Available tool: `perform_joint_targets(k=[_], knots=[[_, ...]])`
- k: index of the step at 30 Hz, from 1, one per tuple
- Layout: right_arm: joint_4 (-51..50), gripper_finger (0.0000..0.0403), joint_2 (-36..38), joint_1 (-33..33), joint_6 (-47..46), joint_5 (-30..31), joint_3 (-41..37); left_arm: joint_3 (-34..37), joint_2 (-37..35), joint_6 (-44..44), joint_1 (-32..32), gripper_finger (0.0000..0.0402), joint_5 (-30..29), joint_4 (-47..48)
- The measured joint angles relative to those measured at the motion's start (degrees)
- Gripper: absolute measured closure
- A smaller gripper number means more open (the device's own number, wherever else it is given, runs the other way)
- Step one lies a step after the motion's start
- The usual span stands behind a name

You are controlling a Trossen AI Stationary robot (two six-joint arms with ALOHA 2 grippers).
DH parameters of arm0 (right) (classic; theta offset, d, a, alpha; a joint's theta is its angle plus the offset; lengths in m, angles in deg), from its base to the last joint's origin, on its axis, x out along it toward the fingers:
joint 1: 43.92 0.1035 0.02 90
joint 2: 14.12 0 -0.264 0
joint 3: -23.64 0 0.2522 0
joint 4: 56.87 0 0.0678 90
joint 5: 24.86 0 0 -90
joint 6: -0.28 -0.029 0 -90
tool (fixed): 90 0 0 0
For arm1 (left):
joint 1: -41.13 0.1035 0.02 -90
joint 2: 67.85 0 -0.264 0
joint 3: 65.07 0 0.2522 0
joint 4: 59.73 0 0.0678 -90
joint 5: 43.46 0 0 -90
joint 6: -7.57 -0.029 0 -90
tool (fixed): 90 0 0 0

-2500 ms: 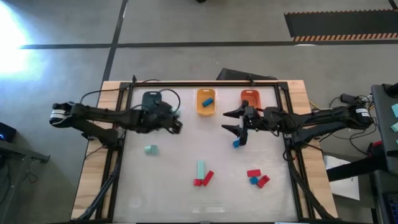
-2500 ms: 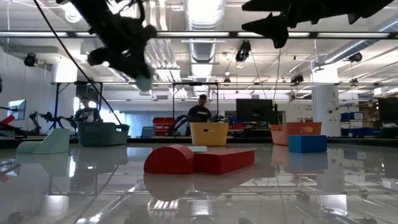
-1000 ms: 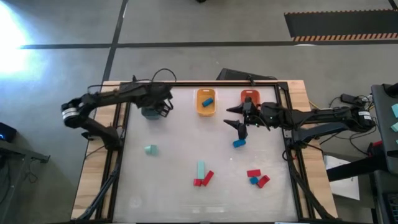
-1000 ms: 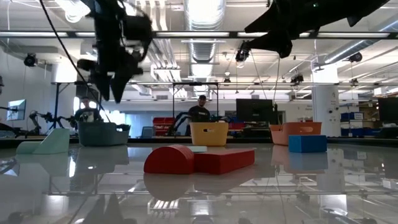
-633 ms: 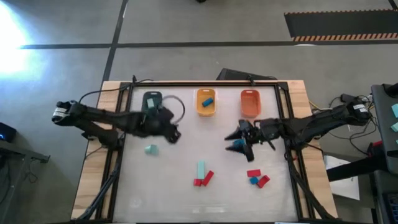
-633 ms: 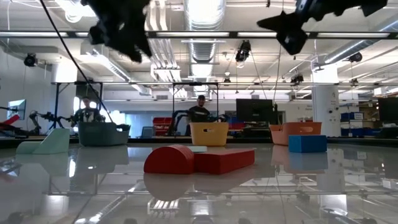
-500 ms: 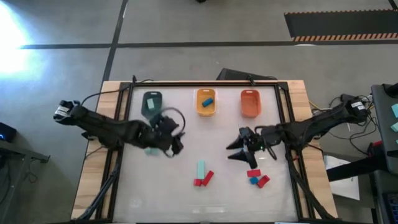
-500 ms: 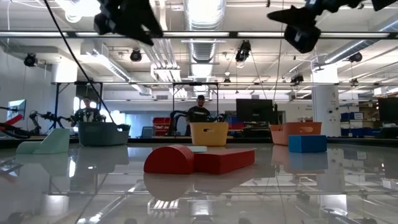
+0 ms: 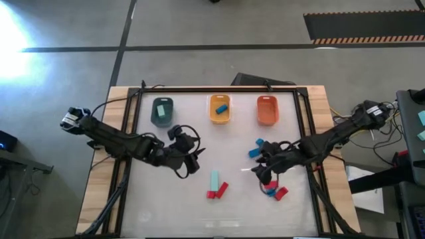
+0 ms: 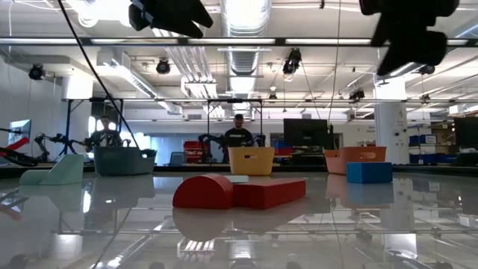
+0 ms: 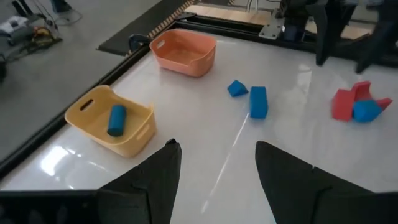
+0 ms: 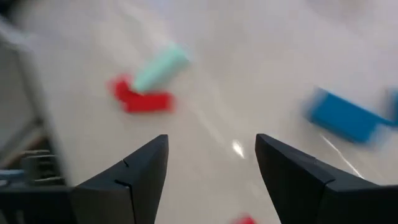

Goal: Sort & place blocks by color
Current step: Put the blue block into the yellow bin

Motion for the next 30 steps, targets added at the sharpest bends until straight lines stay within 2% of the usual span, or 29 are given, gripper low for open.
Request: perform_joint_targets(k=[4,9,12,16,23,26,30], knots=[[-16.4,0.0172,-5.8,0.0,-5.4,-0.2,7.0,0.0,-0.5,-4.3,0.0,0.021,0.0,0.5],[-27.5,0.0172,-12.4,0.0,-7.2,-2.2,13.0,0.6,-0.6,-5.2,0.0,0.021,0.0,1.9],[-30.1,0.0172,-15.4,-0.6,-7.1,-3.8,15.2,2.0,-0.6,-5.4,0.0,0.021,0.0,1.8],[-30.4,0.0172,-17.5,-0.9,-1.5,-5.4,15.5,3.1,-0.9,-7.1,0.0,0.021,0.1,2.4],[-30.4,0.0172,-17.8,-4.7,1.2,-5.6,12.2,3.0,-1.4,-9.6,0.0,0.021,0.1,2.5],[-29.0,0.0172,-17.8,-6.8,10.2,-4.7,10.5,3.0,-1.6,-11.8,0.0,0.021,0.1,2.4],[-25.0,0.0172,-18.0,-8.6,32.6,-3.7,6.9,2.6,-1.6,-14.5,0.0,0.021,0.2,2.1]])
